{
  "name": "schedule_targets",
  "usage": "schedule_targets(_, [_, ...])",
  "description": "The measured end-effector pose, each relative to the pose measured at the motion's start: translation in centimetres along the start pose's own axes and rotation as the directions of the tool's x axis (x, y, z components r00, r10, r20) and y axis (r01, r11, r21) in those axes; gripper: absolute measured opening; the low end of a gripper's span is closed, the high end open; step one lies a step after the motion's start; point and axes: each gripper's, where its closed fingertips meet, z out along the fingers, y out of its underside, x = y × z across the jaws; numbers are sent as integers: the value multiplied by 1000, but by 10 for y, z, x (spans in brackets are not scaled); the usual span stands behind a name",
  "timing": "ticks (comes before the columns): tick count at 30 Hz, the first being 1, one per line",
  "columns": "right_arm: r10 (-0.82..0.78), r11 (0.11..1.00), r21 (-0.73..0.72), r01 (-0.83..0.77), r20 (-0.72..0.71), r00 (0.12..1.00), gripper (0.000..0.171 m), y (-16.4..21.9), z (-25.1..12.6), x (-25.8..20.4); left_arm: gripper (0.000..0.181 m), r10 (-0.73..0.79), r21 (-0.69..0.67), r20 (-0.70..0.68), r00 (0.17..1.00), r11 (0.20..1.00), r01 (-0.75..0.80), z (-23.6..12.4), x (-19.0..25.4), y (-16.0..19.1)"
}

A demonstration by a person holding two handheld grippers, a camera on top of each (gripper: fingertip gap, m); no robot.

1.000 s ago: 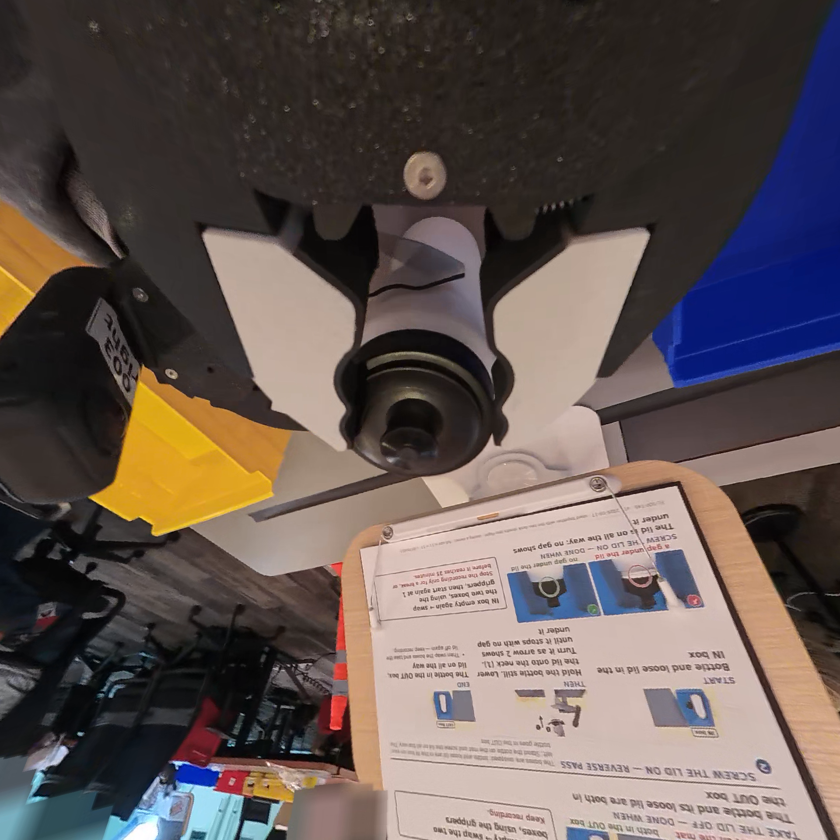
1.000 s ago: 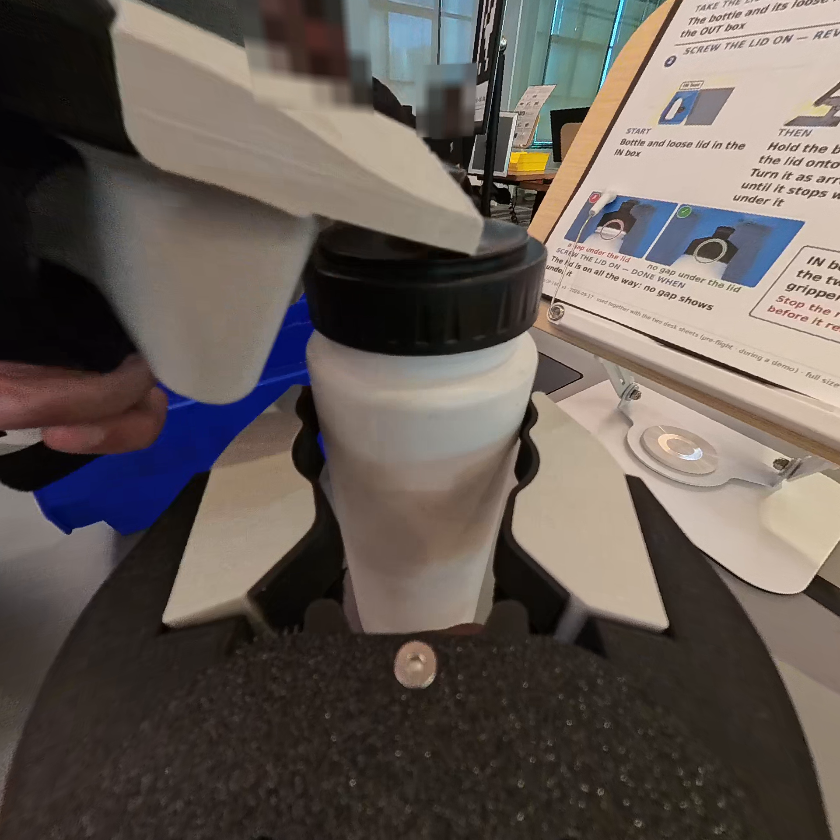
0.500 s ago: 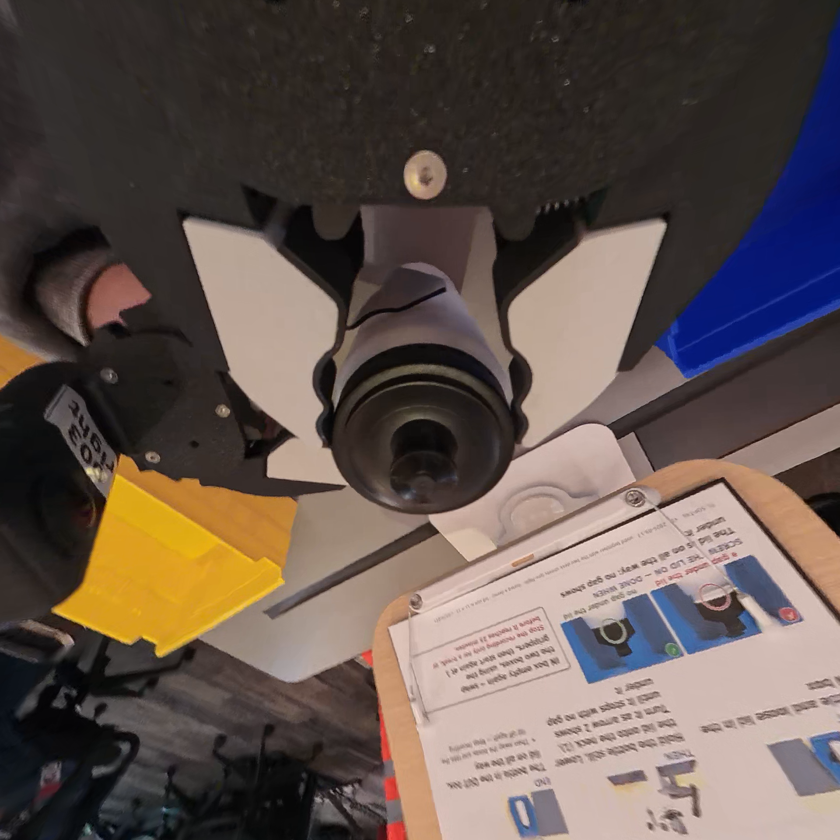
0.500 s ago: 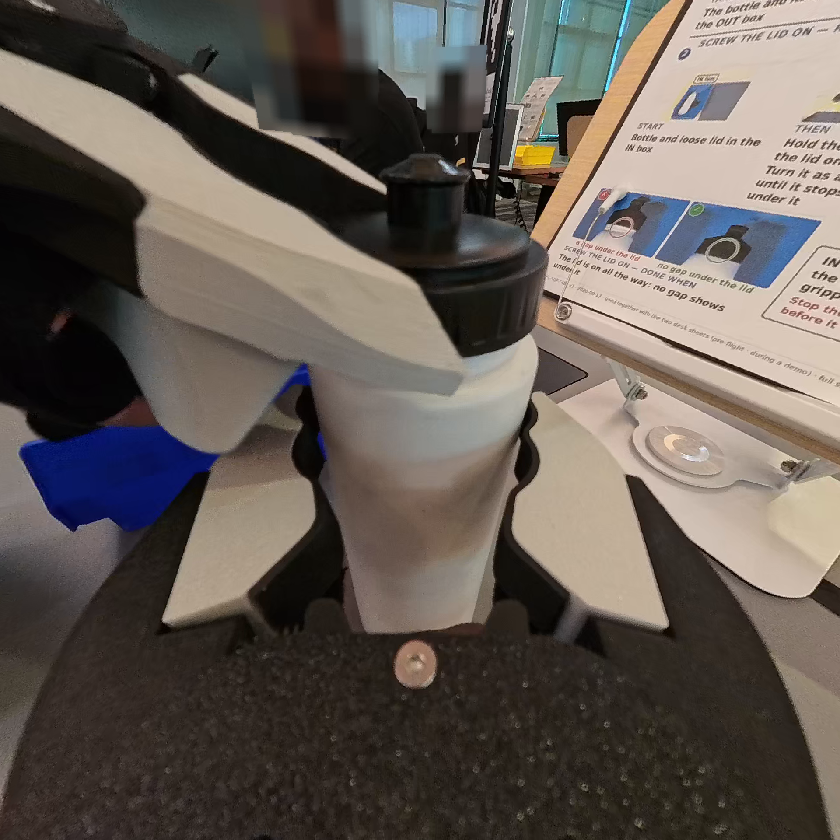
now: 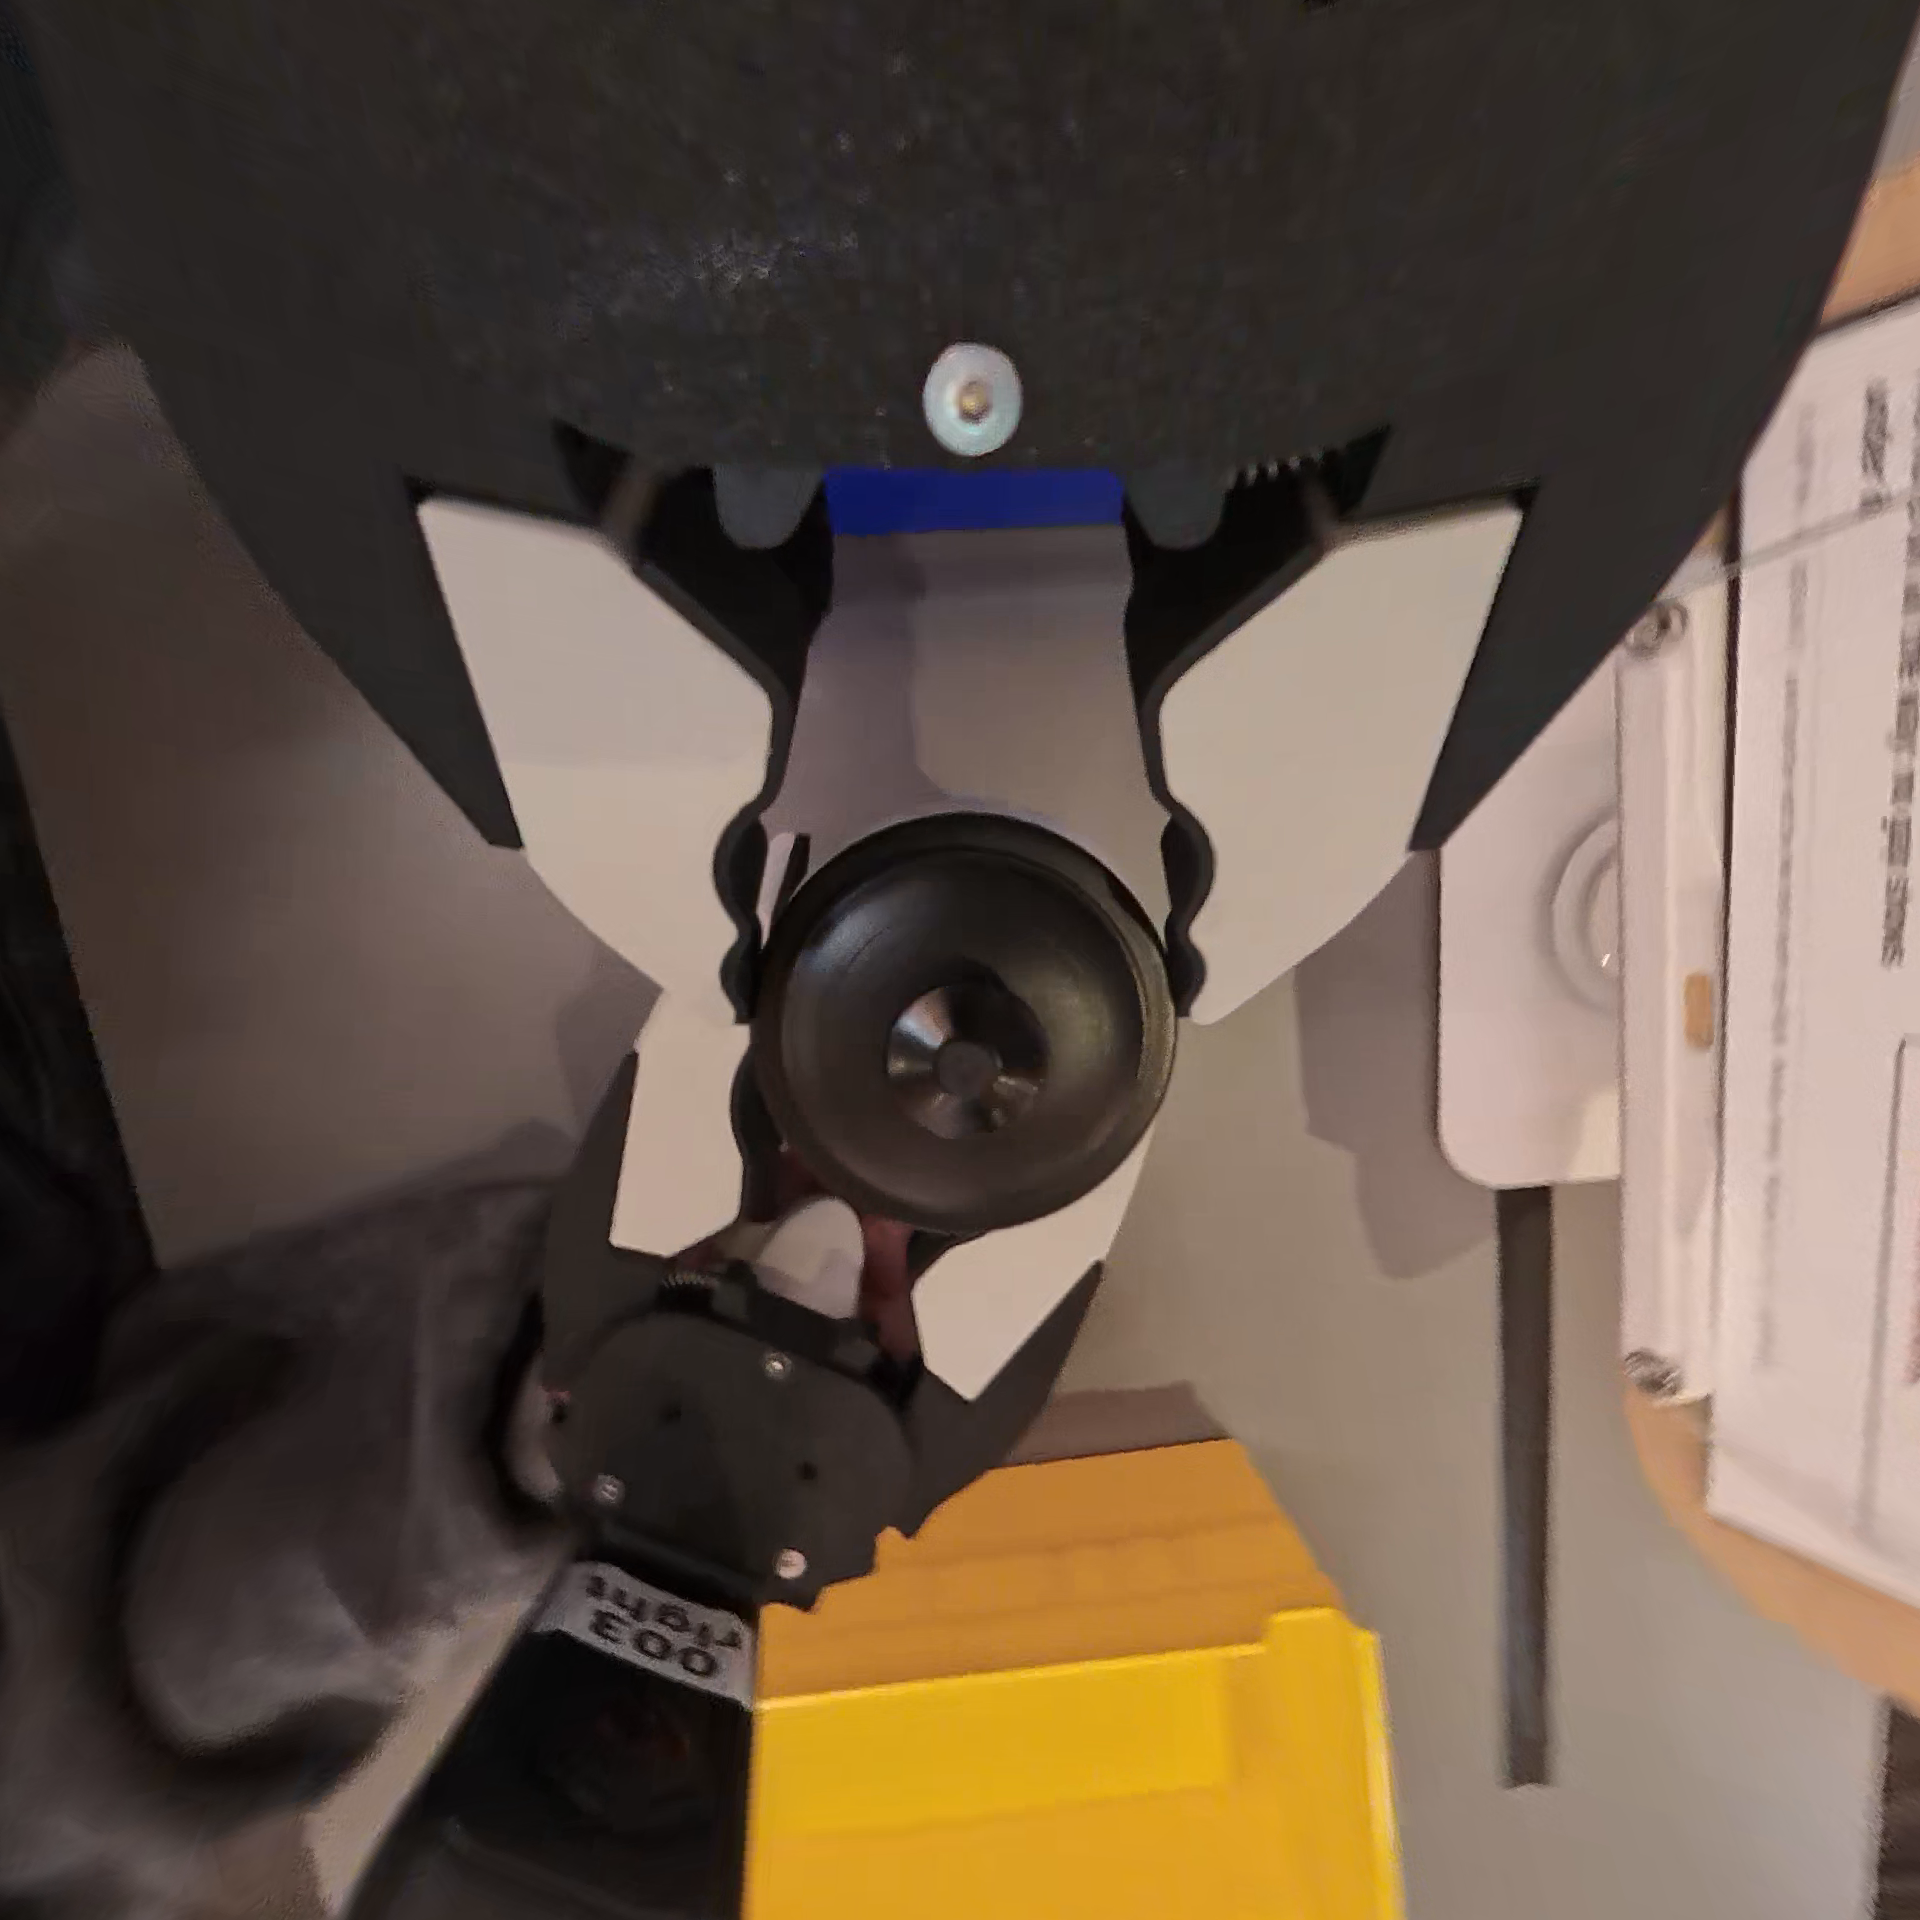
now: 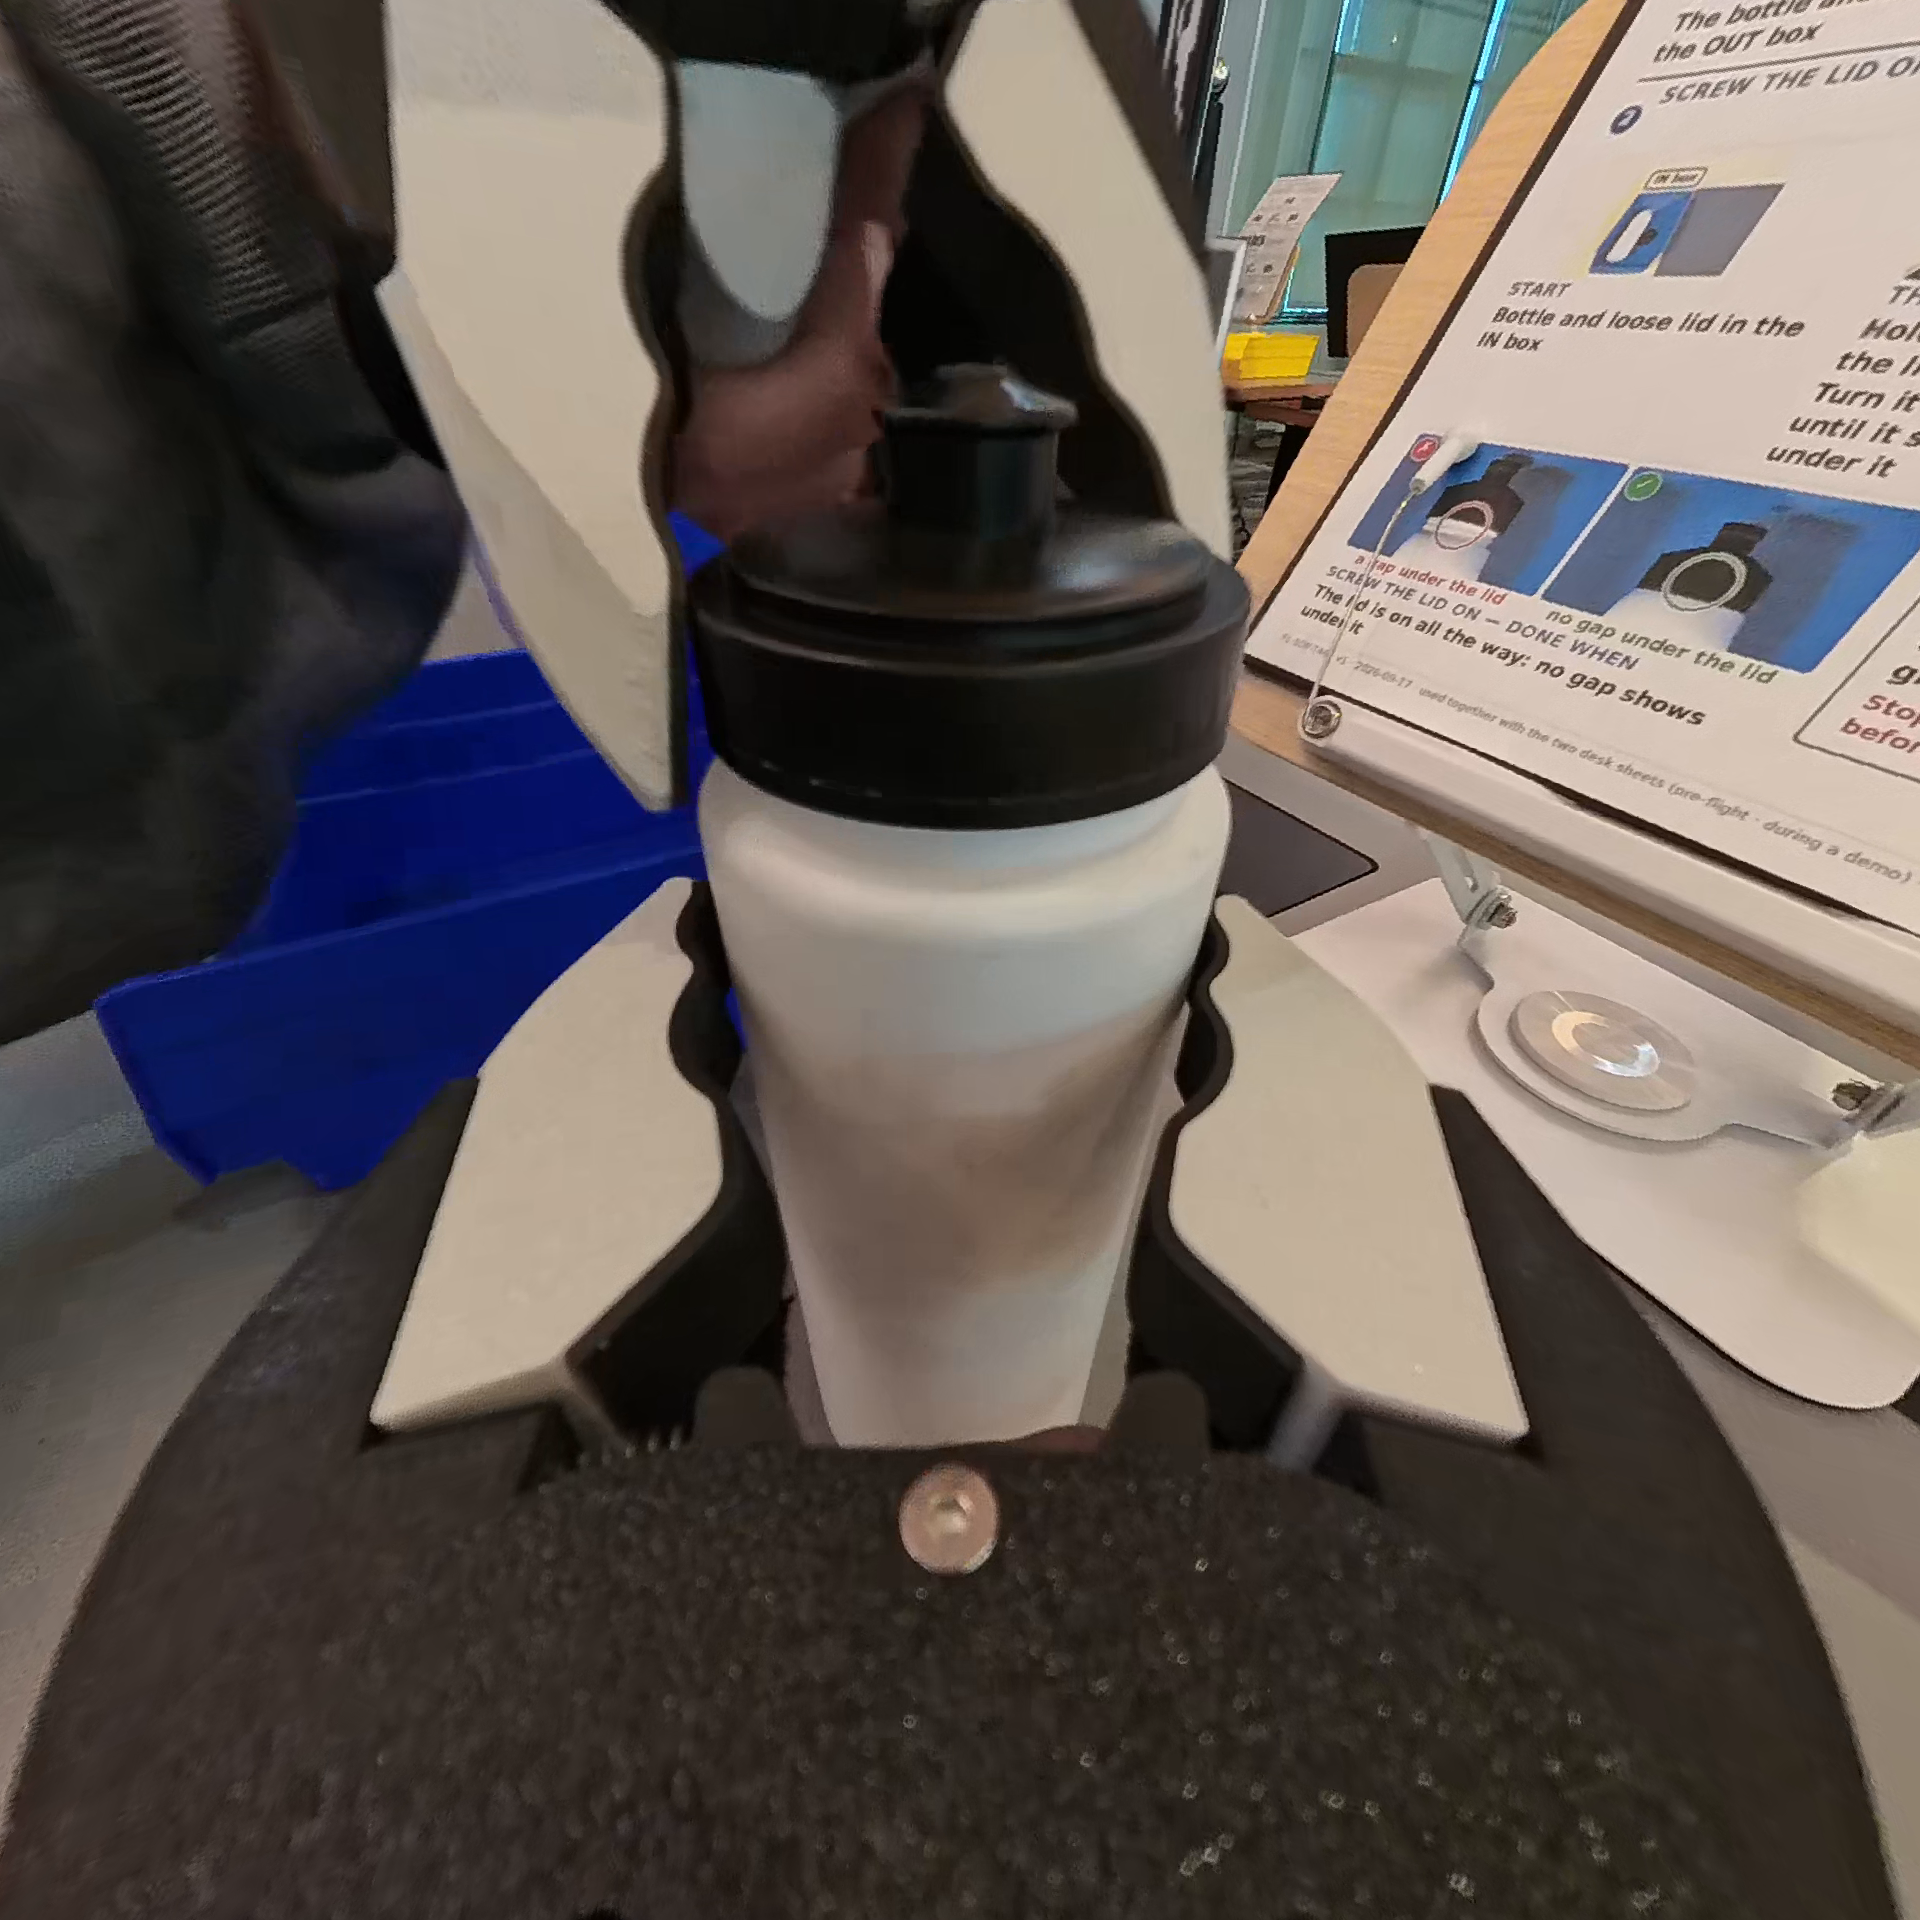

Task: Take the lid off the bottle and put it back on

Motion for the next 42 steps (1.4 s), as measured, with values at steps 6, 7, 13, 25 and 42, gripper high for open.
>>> schedule_targets(6, [-2,1000,9,2,-2,1000,85,0,2,0,75,187,3,-233,954,982,-191,-1,1,2])
schedule_targets(7, [1,1000,7,-1,-4,1000,85,0,1,0,74,204,3,-254,946,978,-210,-1,0,1])
schedule_targets(13, [7,1000,4,-7,-1,1000,85,1,1,1,75,204,80,-237,950,979,-190,1,2,-1])
schedule_targets(25, [-10,1000,14,10,-22,1000,85,1,3,-1,99,-448,515,181,876,802,304,-32,5,-30])
schedule_targets(42, [-8,1000,7,8,-35,999,84,2,4,-3,75,-785,666,576,226,612,427,-7,-15,0])
